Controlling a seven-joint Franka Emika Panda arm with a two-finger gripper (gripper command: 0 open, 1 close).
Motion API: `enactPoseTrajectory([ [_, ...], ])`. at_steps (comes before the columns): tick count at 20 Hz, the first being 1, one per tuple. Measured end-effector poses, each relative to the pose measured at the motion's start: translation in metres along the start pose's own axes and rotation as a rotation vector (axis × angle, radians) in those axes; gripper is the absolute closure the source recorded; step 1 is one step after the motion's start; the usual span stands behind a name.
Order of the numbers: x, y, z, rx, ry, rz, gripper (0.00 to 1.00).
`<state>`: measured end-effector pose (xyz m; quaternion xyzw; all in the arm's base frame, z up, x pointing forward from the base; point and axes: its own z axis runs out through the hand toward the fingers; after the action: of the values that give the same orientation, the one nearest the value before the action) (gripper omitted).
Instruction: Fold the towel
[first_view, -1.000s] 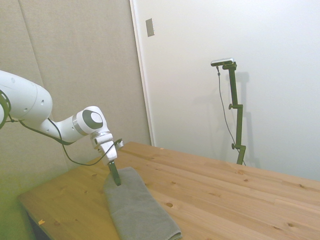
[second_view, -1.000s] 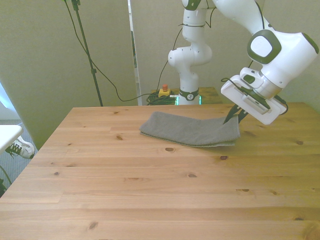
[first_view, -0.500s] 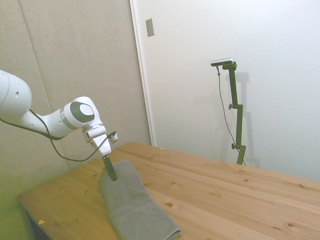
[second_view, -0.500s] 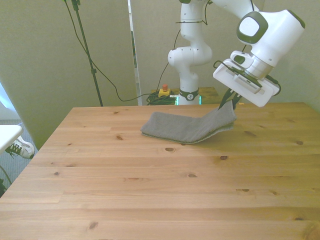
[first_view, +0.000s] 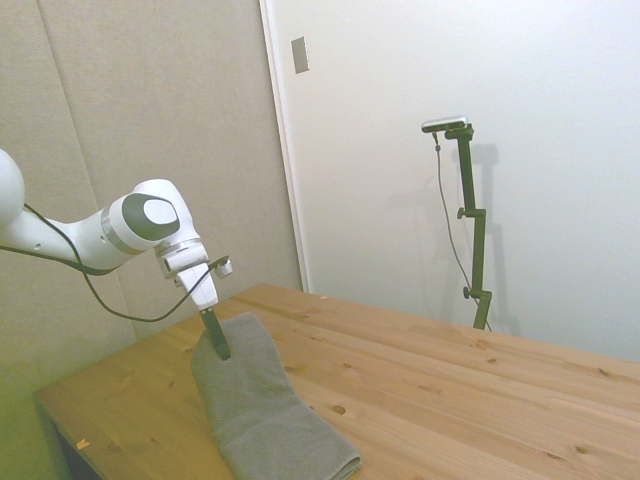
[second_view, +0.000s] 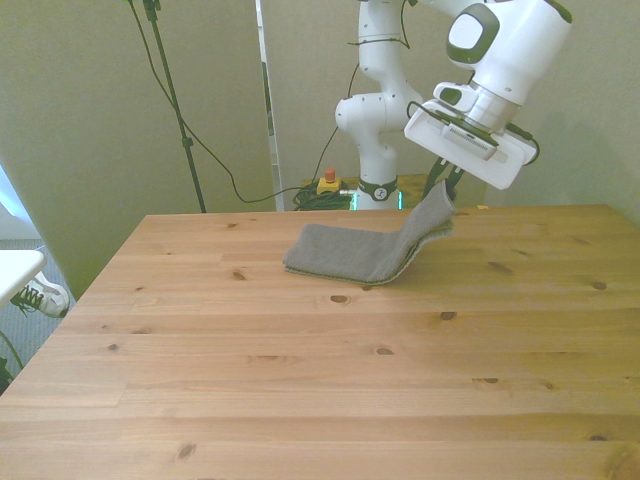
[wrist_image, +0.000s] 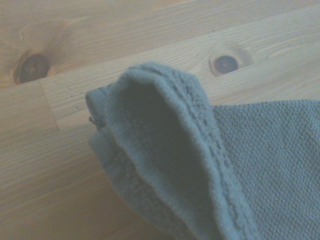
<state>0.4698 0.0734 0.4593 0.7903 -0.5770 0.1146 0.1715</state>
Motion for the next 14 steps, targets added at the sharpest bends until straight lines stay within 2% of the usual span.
enactPoseTrajectory([
  [9, 0.054, 0.036, 0.029, 0.031, -0.054, 0.062, 1.0],
  [14, 0.086, 0.068, 0.06, 0.029, -0.082, 0.102, 1.0],
])
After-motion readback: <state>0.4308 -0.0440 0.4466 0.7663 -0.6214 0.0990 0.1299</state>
